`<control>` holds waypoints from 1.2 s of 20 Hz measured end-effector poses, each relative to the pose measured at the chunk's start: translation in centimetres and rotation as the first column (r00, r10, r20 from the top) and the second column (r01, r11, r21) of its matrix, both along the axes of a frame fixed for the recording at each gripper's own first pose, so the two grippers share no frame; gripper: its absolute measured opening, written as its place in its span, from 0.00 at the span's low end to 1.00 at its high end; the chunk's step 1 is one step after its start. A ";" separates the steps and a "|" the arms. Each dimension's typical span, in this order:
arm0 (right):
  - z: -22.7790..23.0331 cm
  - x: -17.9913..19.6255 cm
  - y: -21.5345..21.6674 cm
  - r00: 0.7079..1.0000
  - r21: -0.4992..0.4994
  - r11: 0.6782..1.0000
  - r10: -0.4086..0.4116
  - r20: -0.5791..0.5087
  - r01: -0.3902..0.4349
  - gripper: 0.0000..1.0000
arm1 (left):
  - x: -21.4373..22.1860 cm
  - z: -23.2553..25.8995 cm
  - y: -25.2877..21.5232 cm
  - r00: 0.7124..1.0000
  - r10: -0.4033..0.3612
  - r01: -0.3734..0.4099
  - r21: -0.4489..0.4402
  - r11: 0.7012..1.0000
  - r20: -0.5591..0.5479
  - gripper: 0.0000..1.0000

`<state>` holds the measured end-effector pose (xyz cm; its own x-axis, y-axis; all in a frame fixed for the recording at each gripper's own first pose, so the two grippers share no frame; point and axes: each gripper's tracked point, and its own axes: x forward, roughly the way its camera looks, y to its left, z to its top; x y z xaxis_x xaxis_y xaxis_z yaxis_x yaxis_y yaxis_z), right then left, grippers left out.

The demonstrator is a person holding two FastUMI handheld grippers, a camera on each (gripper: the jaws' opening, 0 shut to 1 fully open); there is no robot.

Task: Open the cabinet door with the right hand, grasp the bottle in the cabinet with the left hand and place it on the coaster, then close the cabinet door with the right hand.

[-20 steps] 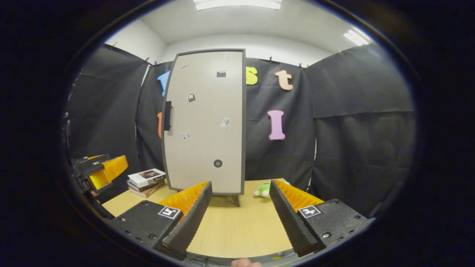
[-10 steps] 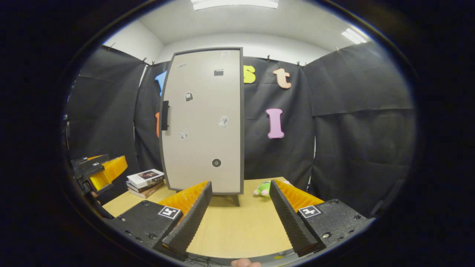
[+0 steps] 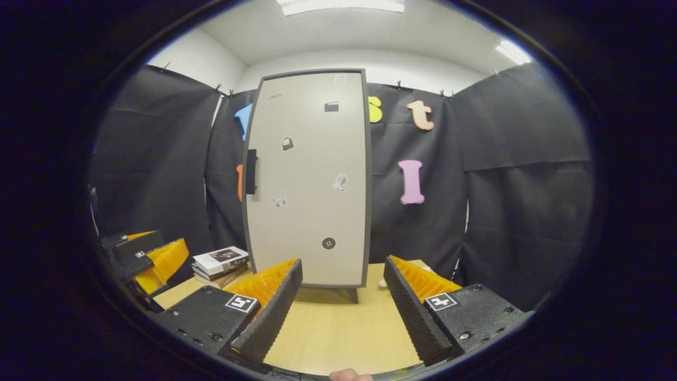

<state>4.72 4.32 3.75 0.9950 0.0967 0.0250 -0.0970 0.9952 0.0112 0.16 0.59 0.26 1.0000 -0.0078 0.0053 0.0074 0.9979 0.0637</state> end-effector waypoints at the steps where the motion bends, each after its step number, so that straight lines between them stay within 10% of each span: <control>1: 0.9 1.1 1.1 1.000 0.002 1.000 0.028 0.004 -0.028 0.98 | -0.3 0.1 0.1 1.000 0.001 -0.001 -0.003 1.000 -0.001 0.95; 10: 10.5 12.5 14.5 0.974 0.068 0.972 0.220 0.046 -0.223 0.97 | -2.3 -1.0 2.5 0.999 0.019 -0.019 -0.008 1.000 -0.032 0.95; 24: 10.9 25.5 25.4 0.984 -0.018 0.984 0.175 -0.024 -0.176 0.97 | -3.2 -2.3 6.1 0.997 0.049 -0.050 -0.015 0.999 -0.066 0.95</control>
